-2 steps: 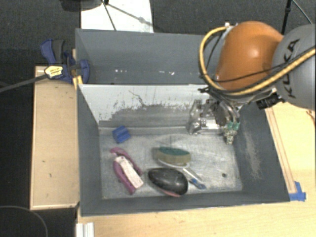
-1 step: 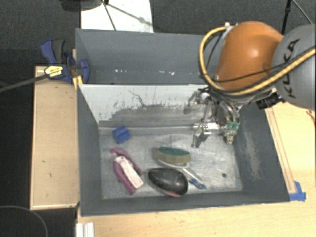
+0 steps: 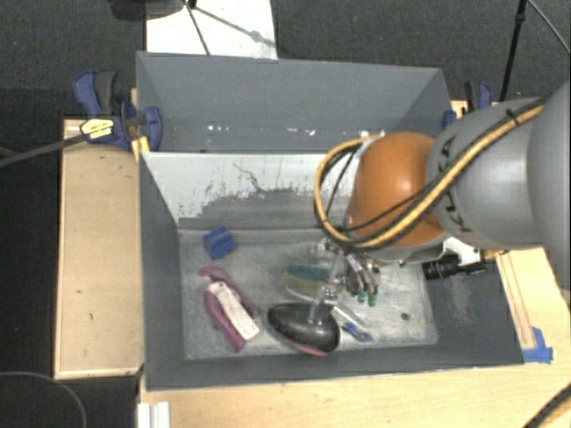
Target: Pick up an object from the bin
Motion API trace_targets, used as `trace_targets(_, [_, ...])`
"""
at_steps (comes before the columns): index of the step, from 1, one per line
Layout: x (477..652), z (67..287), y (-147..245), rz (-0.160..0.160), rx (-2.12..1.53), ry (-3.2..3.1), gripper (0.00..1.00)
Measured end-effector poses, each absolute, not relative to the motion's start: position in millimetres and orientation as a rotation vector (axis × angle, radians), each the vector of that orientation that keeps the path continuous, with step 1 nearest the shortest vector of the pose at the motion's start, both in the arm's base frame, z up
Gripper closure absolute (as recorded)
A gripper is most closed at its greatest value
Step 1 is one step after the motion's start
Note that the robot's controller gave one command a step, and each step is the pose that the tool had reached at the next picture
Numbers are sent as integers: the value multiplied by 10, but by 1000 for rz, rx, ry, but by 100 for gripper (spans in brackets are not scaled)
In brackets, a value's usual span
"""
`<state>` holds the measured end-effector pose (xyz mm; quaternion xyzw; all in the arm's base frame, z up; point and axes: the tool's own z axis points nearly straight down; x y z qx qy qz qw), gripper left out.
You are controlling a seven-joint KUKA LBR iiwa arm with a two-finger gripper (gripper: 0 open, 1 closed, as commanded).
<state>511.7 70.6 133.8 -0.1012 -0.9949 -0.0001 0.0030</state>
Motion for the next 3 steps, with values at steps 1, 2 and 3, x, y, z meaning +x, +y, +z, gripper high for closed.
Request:
trace_targets(1, [5272, 1135, 698, -10, -135, -3173, 0])
trace_targets(2, [5197, 1071, 691, -2, -134, -3144, 100])
trace_targets(3, [5290, 1121, 694, -10, -139, -3181, 0])
